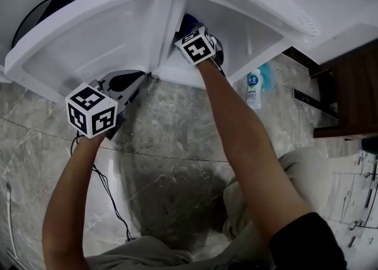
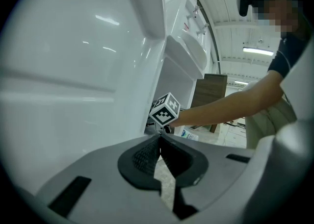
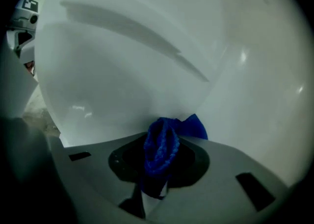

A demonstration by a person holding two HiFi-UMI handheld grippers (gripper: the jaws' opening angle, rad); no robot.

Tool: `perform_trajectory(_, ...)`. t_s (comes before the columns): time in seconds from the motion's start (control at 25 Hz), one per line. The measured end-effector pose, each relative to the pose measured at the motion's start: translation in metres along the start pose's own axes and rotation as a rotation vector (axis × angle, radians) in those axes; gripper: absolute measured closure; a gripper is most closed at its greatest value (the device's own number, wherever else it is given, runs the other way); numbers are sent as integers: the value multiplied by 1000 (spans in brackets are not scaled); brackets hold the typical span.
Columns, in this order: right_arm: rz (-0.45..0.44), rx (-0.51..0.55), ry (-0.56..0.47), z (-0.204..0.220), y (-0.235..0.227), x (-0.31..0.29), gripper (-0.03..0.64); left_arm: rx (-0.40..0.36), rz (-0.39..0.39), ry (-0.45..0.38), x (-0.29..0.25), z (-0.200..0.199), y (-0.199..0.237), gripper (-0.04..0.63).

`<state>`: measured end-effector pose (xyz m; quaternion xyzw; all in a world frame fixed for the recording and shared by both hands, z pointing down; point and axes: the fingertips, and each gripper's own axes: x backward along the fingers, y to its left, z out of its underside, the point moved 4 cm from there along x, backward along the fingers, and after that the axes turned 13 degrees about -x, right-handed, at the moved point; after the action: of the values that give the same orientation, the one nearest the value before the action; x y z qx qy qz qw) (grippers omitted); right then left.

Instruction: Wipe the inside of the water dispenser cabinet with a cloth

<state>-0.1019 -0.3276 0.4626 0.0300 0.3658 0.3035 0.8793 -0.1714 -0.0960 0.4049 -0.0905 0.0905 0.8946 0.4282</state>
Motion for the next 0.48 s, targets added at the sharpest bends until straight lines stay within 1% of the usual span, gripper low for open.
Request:
perform_trajectory(0.12, -11, -29, 20, 1, -6, -5, 558, 3, -6, 12, 5, 5, 3, 589)
perform_trajectory(0.24, -38, -60, 26, 2, 0, -4, 558, 5, -11, 18, 8, 7, 5, 589)
perform_trajectory(0.32, -86, -57, 55, 6, 7, 0, 558, 2, -14, 12, 8, 5, 7, 589)
perform_trajectory(0.4, -154, -40, 93, 11, 15, 7, 558, -9, -16, 5, 7, 2, 9, 589)
perform_trajectory(0.48, -187, 2, 109, 13, 19, 10, 558, -11, -20, -4, 3, -2, 12, 589)
